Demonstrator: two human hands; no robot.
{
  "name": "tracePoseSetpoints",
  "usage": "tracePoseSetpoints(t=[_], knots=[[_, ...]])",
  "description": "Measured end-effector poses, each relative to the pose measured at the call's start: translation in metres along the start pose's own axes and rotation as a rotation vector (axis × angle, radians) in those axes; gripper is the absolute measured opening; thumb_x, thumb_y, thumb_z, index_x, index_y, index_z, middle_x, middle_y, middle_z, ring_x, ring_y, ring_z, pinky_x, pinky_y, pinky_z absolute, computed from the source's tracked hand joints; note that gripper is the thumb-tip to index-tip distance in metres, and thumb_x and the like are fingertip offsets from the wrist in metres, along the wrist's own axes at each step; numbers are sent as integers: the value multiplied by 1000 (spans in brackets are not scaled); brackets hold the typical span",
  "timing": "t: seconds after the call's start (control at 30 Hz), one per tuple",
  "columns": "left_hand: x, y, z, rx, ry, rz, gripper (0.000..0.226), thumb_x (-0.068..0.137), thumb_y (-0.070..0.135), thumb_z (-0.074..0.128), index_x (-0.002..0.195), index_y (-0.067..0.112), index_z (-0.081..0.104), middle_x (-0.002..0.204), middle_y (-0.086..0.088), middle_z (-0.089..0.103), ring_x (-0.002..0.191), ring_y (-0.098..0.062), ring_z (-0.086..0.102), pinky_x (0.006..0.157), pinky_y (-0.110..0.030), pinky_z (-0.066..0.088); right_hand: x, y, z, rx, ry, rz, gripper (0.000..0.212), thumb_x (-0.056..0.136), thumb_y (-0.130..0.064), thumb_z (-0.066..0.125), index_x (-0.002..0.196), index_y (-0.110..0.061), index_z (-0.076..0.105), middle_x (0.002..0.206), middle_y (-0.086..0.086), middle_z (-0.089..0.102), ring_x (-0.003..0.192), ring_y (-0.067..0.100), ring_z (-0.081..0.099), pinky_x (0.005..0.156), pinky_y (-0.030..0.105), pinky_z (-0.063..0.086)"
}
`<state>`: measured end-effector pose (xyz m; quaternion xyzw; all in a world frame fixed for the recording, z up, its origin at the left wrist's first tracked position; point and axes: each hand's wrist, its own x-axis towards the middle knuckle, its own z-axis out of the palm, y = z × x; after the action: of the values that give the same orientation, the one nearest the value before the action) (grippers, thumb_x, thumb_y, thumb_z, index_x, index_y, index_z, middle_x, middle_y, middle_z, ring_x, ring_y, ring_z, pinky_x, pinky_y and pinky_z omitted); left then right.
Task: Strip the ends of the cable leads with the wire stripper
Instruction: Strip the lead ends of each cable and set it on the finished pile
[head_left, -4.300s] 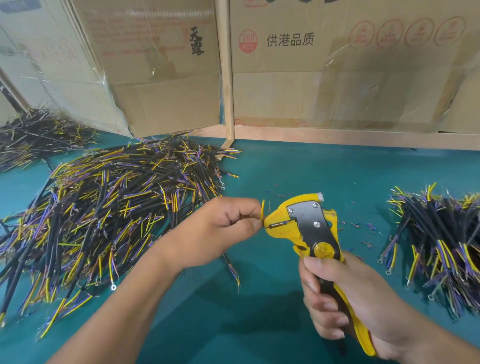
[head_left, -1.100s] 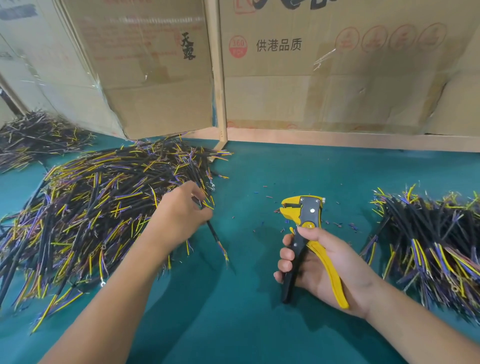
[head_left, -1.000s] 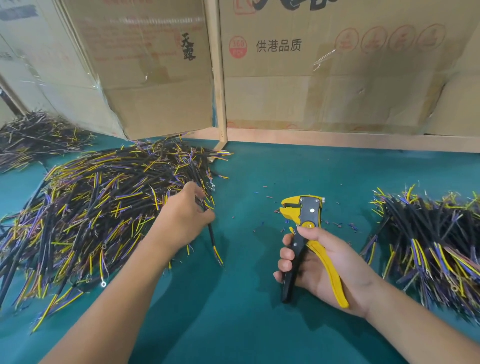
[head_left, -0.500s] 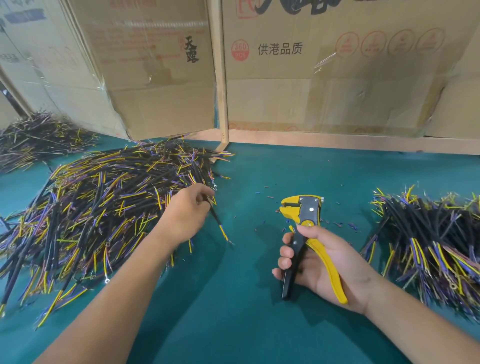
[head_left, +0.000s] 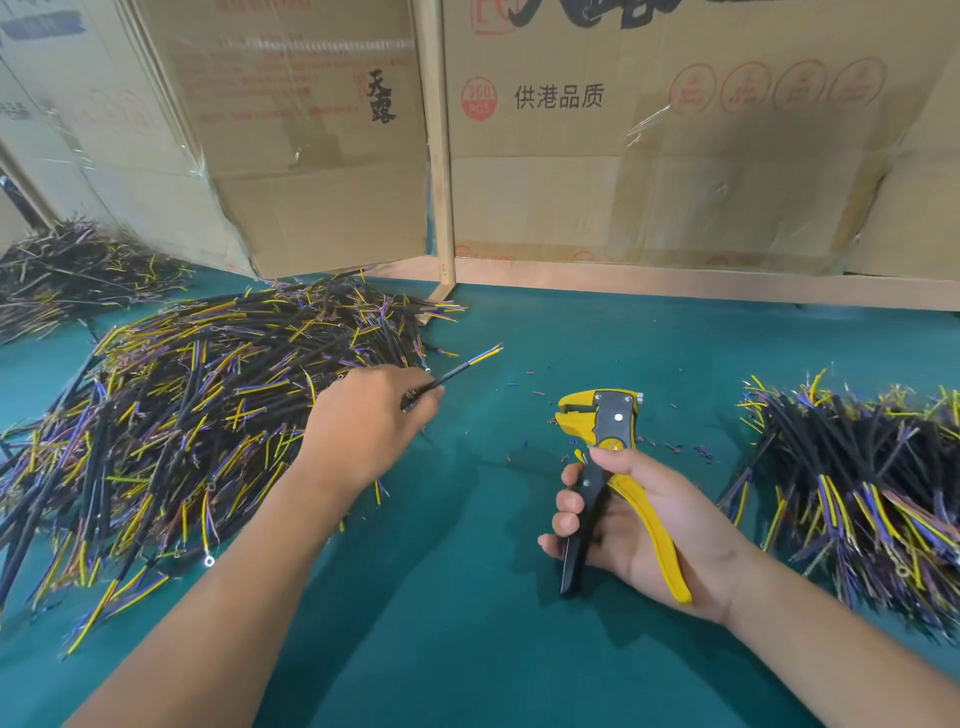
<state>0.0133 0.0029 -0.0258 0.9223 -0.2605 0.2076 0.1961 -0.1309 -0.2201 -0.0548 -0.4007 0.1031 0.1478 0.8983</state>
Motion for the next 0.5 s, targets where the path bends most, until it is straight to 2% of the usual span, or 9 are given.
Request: tracePoseSetpoints(t=[0.13, 0.23, 0.3, 0.4, 0.5], knots=[[0, 4, -4, -24, 53, 39, 19, 95, 42, 60, 92, 29, 74, 84, 3, 54, 82, -24, 59, 63, -34, 47, 0, 0, -1, 0, -3, 4, 25, 91, -28, 61, 93, -4, 58, 78, 15, 48, 67, 30, 50, 82, 52, 55], [0, 10, -2, -81, 125, 197, 10, 91, 20, 69, 88, 12, 75, 89, -4, 56, 85, -26, 56, 72, -38, 49, 1, 0, -1, 6, -9, 8, 25, 90, -28, 63, 93, -4, 58, 78, 14, 48, 68, 30, 50, 84, 52, 55], [-1, 18, -1, -205, 163, 287, 7, 90, 4, 64, 92, 5, 71, 89, -4, 59, 83, -22, 57, 77, -33, 48, 0, 0, -2, 9, -17, 11, 26, 89, -29, 63, 93, -4, 58, 79, 14, 48, 68, 30, 50, 85, 53, 54], [-6, 32, -2, -412, 163, 297, 26, 89, 1, 52, 109, 8, 66, 80, 5, 60, 67, -4, 53, 68, -13, 42, -1, 0, -2, 9, -18, 14, 26, 89, -29, 64, 93, -3, 59, 79, 15, 48, 69, 30, 50, 85, 52, 54], [-11, 41, 1, -557, 95, 220, 25, 96, 14, 48, 118, 18, 61, 68, 9, 46, 56, -4, 40, 57, -11, 31, 0, 0, 0, 3, -14, 14, 27, 90, -29, 63, 94, -3, 58, 79, 15, 48, 68, 30, 51, 84, 52, 54]])
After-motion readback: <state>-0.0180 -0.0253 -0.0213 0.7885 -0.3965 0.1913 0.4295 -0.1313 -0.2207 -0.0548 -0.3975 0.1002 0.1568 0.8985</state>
